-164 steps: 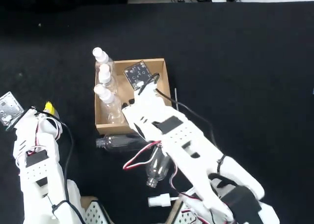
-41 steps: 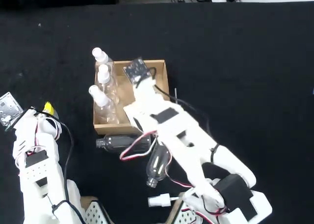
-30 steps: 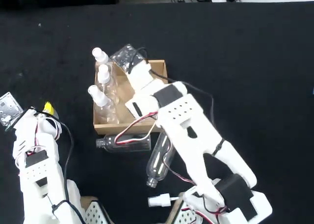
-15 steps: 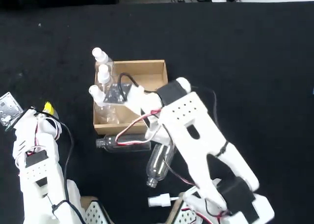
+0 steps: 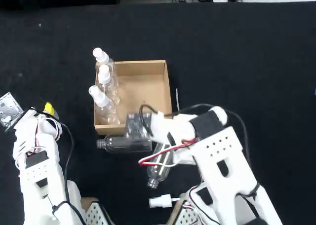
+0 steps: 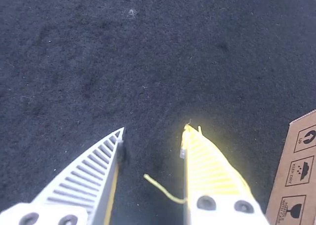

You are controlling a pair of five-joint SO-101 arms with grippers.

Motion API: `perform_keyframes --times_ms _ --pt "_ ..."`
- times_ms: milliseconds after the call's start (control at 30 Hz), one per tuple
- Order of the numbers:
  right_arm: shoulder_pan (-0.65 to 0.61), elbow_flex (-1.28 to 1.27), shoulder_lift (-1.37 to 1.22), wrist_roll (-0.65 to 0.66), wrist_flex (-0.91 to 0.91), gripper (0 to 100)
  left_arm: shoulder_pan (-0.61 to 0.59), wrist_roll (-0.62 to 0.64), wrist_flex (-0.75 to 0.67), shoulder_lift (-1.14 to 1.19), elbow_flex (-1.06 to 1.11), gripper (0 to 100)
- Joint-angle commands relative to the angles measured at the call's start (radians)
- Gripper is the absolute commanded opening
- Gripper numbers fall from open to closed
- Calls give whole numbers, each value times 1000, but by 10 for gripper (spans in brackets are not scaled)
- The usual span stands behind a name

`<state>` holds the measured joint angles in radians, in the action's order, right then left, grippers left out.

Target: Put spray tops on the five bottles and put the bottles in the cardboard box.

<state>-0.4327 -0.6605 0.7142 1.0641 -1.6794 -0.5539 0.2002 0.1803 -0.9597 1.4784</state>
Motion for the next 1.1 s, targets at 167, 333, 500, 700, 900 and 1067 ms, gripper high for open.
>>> perform_keyframes --times_ms 167,333,500,700,900,1067 --pt "32 -143 45 542 6 184 -8 -2 -21 -20 -15 162" --pt "29 -228 45 559 155 184 -10 -2 -21 -20 -15 162" --pt "-14 -260 45 560 219 184 -10 -2 -21 -20 -15 162" --pt "-80 -269 44 555 265 184 -10 -2 -21 -20 -15 162" --pt "-84 -400 45 555 427 184 -10 -2 -21 -20 -15 162" --pt "-84 -484 48 555 505 184 -8 -2 -21 -20 -16 162"
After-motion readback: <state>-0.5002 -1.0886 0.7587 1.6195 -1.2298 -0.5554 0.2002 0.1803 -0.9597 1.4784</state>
